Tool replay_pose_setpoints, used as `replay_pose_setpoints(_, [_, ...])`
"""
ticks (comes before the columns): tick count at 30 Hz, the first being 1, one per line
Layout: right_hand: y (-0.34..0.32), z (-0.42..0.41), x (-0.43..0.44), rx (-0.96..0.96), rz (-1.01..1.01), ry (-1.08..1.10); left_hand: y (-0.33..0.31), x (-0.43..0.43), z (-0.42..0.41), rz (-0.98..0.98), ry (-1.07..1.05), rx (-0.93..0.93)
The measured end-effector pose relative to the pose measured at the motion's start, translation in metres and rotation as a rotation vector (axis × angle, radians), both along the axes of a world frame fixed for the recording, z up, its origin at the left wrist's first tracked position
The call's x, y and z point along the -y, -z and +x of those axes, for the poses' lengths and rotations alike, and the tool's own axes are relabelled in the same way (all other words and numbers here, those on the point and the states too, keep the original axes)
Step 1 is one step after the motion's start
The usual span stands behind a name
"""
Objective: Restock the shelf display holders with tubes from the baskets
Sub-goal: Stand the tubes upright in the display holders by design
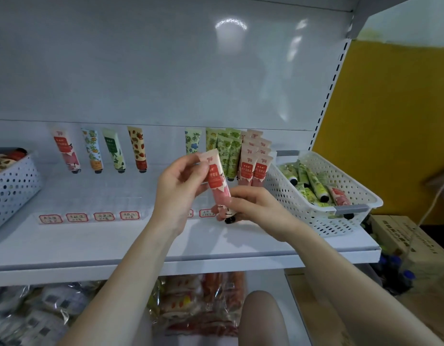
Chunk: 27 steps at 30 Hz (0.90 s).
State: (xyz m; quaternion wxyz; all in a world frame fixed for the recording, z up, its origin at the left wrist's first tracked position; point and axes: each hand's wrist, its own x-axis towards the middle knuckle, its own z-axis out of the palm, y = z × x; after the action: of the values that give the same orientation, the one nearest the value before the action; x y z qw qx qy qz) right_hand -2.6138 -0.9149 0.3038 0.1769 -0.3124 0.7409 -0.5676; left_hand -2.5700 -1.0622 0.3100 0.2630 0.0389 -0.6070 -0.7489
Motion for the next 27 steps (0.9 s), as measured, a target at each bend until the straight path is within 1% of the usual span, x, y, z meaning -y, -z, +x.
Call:
replay_pose_setpoints(2, [-0.001, 0.000, -0.003, 0.065, -0.003, -0.026, 0.000, -0.002, -0.001, -0.035, -0.030, 0.008])
replay_pose_setpoints(3, [-0.001, 0.000, -0.005, 0.062, 0.003, -0.028, 0.000, -0.003, -0.001, -0.053, -0.040, 0.007])
replay_pose_setpoints(7, [-0.002, -0.001, -0.012, -0.026, 0.046, -0.009, 0.001, -0.009, -0.003, -0.114, -0.028, -0.020])
replay_pose_setpoints(11, [-0.001, 0.000, -0.011, -0.117, 0.012, 0.023, 0.006, -0.013, -0.007, -0.186, -0.039, -0.041])
replay_pose_setpoints(13, [0.001, -0.003, -0.012, -0.141, 0.004, 0.088, 0.015, -0.013, -0.010, -0.322, -0.093, -0.071])
replay_pose_setpoints(15, [0.000, -0.010, -0.018, -0.166, 0.011, 0.220, 0.032, -0.012, -0.011, -0.534, -0.148, -0.059])
replay_pose_setpoints(16, [-0.002, -0.015, -0.021, -0.177, 0.011, 0.302, 0.045, -0.010, -0.010, -0.654, -0.148, -0.019])
replay_pose_setpoints(19, [-0.012, -0.030, -0.031, -0.271, 0.018, 0.530, 0.094, -0.006, -0.010, -1.072, -0.056, 0.139])
replay_pose_setpoints(21, [-0.014, -0.040, -0.033, -0.333, 0.030, 0.622, 0.112, -0.005, -0.008, -1.291, 0.012, 0.185])
replay_pose_setpoints(22, [-0.013, -0.043, -0.033, -0.352, 0.041, 0.643, 0.117, -0.004, -0.008, -1.345, 0.010, 0.169])
replay_pose_setpoints(24, [-0.007, -0.050, -0.031, -0.380, 0.078, 0.664, 0.122, -0.003, -0.011, -1.388, -0.054, 0.127])
replay_pose_setpoints(27, [0.006, -0.054, -0.025, -0.385, 0.108, 0.686, 0.122, -0.003, -0.011, -1.418, -0.090, 0.159])
